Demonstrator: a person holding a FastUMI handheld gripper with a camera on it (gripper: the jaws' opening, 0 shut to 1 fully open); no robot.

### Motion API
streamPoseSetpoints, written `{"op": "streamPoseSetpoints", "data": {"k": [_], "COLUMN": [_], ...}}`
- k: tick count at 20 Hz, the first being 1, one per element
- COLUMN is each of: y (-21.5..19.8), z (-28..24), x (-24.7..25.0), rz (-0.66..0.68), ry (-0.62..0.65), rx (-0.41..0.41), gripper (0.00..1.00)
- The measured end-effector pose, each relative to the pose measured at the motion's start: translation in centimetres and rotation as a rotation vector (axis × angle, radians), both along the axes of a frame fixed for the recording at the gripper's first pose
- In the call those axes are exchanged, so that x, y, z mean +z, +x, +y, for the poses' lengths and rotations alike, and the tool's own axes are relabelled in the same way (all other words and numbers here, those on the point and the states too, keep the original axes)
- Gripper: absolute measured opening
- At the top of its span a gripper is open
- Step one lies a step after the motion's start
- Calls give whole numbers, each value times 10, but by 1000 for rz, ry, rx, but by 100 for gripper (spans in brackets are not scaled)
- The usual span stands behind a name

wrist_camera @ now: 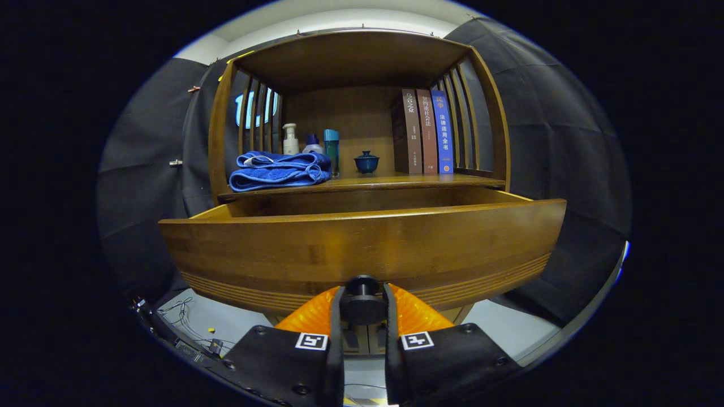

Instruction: Pull open the drawer, take out the items inside it, and place them on the countertop above the cabinet.

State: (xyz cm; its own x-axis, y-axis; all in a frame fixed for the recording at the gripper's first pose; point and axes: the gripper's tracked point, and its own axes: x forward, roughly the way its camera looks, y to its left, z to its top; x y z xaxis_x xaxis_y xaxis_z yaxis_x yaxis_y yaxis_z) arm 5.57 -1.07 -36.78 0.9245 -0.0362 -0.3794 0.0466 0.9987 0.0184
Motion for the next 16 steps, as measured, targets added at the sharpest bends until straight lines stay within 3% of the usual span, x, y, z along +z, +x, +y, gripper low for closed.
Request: {"op": "streamPoseSetpoints", "data": {"k": [8,10,11,13,16], "y": [-10,-13,-15,-18,-22], "z": [1,0,1,-6,-18], "x": [-5,-7,-9,-5,16], "rz": [16,24,32,21,-21], "ry": [-14,-6,9,27,21], "rx": [5,6,7,-11,-21], "gripper": [33,44,58,98,99]}}
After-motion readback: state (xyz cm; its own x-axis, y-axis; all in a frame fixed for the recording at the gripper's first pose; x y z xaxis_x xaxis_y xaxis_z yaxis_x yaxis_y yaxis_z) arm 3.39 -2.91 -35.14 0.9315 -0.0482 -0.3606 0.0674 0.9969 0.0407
